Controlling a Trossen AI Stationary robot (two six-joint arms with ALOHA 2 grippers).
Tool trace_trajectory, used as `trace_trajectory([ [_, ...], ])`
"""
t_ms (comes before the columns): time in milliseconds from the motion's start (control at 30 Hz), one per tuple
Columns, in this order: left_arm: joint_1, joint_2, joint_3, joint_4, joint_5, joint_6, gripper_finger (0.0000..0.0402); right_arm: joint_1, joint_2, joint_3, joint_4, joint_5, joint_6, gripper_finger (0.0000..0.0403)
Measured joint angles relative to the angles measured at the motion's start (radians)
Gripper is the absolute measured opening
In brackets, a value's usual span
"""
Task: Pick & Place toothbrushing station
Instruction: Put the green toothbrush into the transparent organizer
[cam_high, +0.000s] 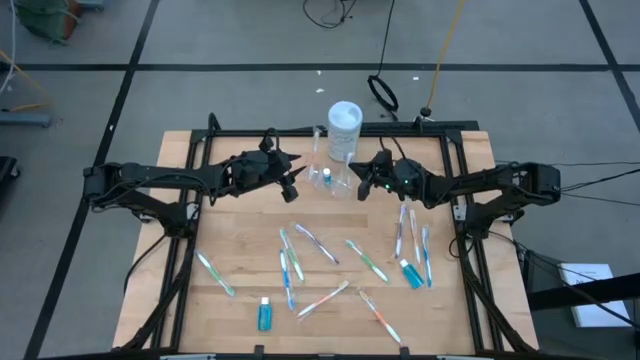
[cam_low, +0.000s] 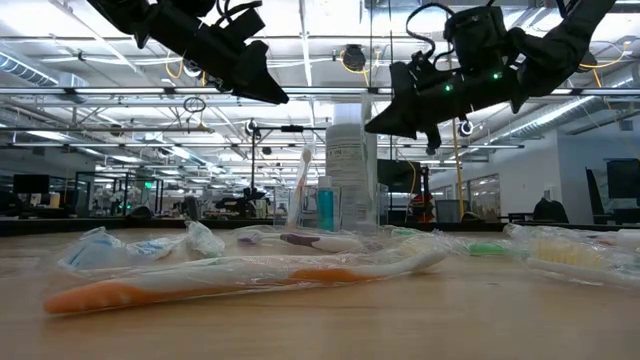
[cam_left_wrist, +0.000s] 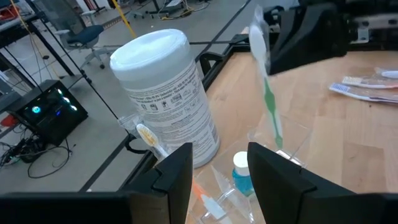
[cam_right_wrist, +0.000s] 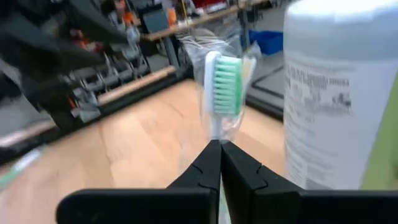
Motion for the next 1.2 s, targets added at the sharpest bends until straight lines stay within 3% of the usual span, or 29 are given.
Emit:
trace_trajectory([
  [333, -0.001, 0.000, 0.000, -0.014, 0.001, -0.109, 0.0157, 0.000, 0.000, 0.000, -0.019, 0.000, -0.114, 0.0054],
  [567, -0.001, 0.000, 0.000, -0.213, 0.022, -0.277, 0.0157, 0.000, 0.000, 0.000, -0.045, 0.002, -0.247, 0.0108],
  [767, -0.009, 0.000, 0.000, -0.473, 0.223, -0.538, 0.0157, 0.000, 0.000, 0.000, -0.043, 0.004, -0.432, 0.0136],
  [1000, -0.099, 0.000, 0.000, -0.765, 0.450, -0.738, 0.0157, 0.000, 0.000, 0.000, 0.023, 0.004, -0.685, 0.0139],
  [1200, -0.255, 0.000, 0.000, -1.014, 0.597, -0.992, 0.0156, 0.000, 0.000, 0.000, 0.100, 0.004, -0.708, 0.0136],
])
